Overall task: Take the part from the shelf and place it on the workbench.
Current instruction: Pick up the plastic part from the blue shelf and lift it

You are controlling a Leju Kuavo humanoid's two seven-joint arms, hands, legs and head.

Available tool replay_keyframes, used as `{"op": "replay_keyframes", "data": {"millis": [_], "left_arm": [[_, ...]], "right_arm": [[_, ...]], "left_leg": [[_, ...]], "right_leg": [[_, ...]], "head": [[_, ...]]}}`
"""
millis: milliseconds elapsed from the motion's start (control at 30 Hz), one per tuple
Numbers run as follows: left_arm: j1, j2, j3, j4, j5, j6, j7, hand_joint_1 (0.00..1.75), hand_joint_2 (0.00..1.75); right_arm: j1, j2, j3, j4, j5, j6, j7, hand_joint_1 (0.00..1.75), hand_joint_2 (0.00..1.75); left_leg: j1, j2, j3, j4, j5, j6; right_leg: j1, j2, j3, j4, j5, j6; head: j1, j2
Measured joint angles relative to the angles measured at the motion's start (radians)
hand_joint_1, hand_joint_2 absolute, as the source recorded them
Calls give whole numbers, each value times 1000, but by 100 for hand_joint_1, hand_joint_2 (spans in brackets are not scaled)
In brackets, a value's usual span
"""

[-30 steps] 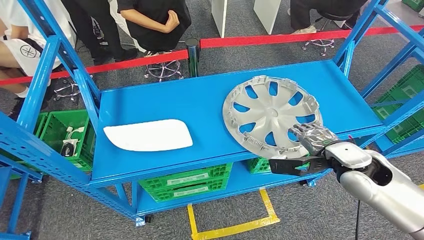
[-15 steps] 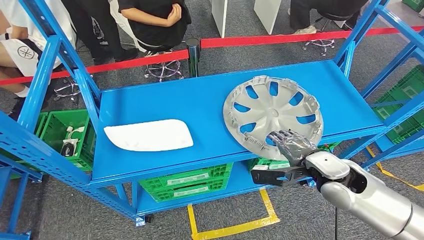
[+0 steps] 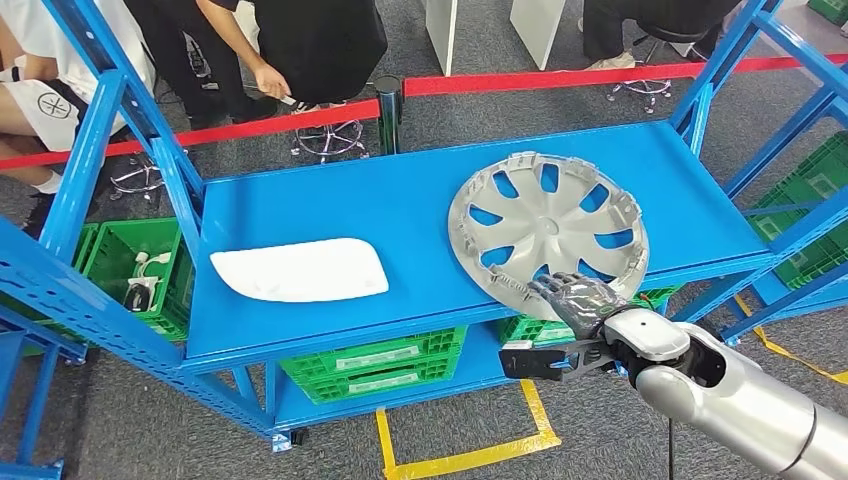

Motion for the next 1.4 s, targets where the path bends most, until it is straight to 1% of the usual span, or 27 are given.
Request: {"op": "replay_keyframes", "data": {"millis": [133, 400, 633, 867, 1000, 1233, 1300, 1400], "left_arm": [[0, 0, 0, 0, 5, 1, 4, 0, 0], [0, 0, 0, 0, 7, 0, 12, 0, 0], [0, -9, 0, 0, 8, -4, 22, 0, 0], [1, -27, 0, 0, 17, -5, 31, 0, 0], [1, -35, 0, 0, 19, -5, 33, 0, 0], [2, -38, 0, 0, 21, -2, 42, 0, 0], [2, -38, 0, 0, 21, -2, 44, 0, 0], [2, -38, 0, 0, 20, -1, 40, 0, 0]], "right_arm": [[1, -3, 0, 0, 90, -54, -30, 0, 175], [1, -3, -1, 0, 133, -77, -45, 0, 175], [11, -5, -10, 0, 246, -130, -79, 0, 175], [24, -4, -57, 0, 346, -161, -92, 0, 175], [40, -12, -97, 0, 356, -176, -89, 0, 175], [106, -41, -193, 6, 348, -221, -61, 0, 175], [125, -48, -222, 9, 336, -212, -58, 0, 175], [148, -57, -257, 14, 312, -168, -55, 0, 175]], "left_leg": [[0, -1, 0, 0, 0, 0], [0, -1, 0, 0, 0, 1], [0, -3, 0, 0, 0, 1], [0, -3, 0, 0, 0, 1], [0, -5, 0, 0, 1, 1], [0, -8, 0, 0, 1, 1], [0, -9, 0, 0, 1, 1], [0, -10, 0, 0, 1, 1]], "right_leg": [[0, 0, 0, 0, 0, 0], [0, -1, 1, 0, 0, 0], [0, -2, 1, 0, 0, 0], [0, -3, 1, -1, 0, 0], [0, -3, 1, -1, 0, 0], [0, -5, 2, -2, 0, 1], [0, -5, 3, -3, -1, 1], [0, -5, 3, -3, -1, 1]], "head": [[0, 0], [0, 0], [0, 0], [0, 0], [0, 0], [0, 0], [0, 0], [0, 0]]}}
